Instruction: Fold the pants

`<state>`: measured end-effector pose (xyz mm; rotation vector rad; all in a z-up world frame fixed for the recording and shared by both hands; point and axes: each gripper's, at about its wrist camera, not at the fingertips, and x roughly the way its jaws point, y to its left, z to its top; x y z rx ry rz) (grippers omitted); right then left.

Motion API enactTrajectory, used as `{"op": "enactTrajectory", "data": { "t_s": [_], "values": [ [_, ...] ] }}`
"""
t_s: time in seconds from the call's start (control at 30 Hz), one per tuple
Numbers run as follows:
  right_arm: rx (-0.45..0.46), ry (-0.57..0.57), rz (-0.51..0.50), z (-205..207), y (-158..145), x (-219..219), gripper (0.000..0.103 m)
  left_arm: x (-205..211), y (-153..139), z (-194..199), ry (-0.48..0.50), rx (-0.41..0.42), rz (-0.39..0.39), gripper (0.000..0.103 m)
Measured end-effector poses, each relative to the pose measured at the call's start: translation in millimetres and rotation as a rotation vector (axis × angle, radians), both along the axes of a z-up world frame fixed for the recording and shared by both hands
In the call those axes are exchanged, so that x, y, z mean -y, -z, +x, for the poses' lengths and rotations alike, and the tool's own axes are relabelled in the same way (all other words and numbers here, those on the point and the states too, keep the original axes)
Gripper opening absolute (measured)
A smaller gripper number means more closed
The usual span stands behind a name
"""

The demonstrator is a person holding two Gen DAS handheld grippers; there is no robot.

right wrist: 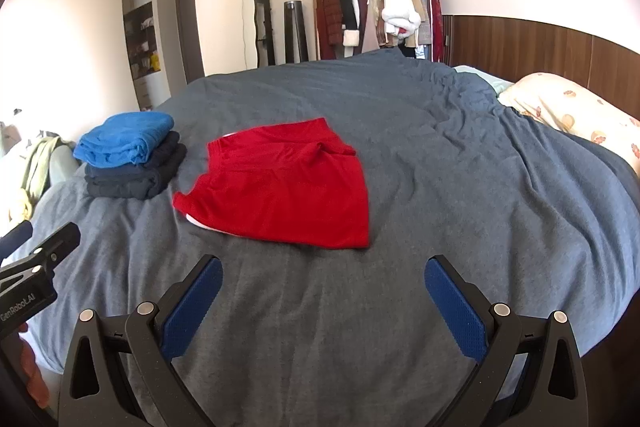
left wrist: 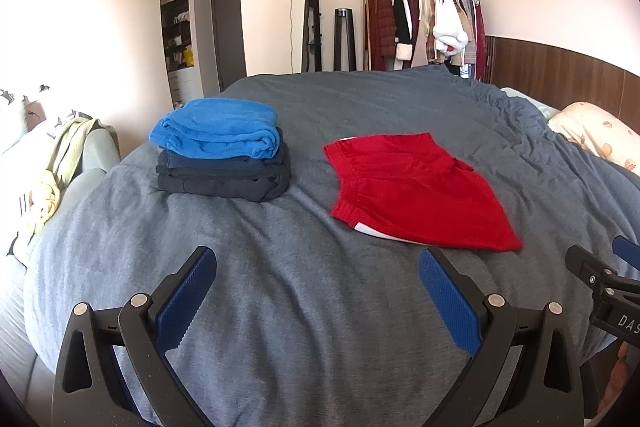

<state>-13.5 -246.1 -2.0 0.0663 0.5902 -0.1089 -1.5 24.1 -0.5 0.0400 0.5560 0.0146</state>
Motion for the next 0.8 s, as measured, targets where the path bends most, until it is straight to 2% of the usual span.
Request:
{"op": "enactTrajectory", "data": {
  "t_s": [0.37, 0.63, 0.8],
  "values": [
    [-0.085, 0.022, -0.025, 23.5, 26.5, 5.7, 0.103, -2.3, 23.1, 21.0, -0.008, -0.054, 0.042, 0.103],
    [-0.132, 0.048, -0.057, 49.0, 42.8, 11.3, 0.102, 1.4, 29.5, 43.5, 0.022, -0.052, 0.088, 0.103],
    [-0.157, 0.055, -0.077, 66.1, 50.8, 13.6, 0.102, 3.4, 37.0, 64.5, 0.048, -0.057, 0.130, 0.094]
  ]
}}
